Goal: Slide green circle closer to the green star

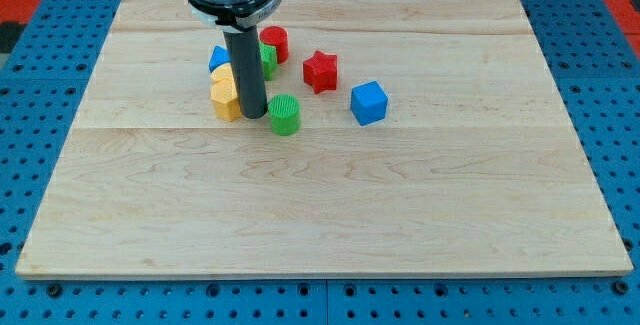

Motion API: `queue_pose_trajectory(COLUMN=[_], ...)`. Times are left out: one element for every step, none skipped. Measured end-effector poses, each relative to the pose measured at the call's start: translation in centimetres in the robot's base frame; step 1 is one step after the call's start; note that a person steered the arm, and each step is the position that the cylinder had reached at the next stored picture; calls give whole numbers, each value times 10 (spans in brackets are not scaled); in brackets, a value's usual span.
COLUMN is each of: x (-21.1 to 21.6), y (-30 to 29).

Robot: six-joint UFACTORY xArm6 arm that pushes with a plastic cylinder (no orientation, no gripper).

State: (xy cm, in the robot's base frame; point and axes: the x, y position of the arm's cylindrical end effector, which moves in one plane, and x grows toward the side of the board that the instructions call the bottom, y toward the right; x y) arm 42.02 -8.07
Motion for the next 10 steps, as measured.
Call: queue_pose_trajectory(x=[56, 72, 61, 44, 20, -1, -23, -45, -67, -86], y=[0, 11, 30, 36, 37, 37, 41, 54, 59, 59])
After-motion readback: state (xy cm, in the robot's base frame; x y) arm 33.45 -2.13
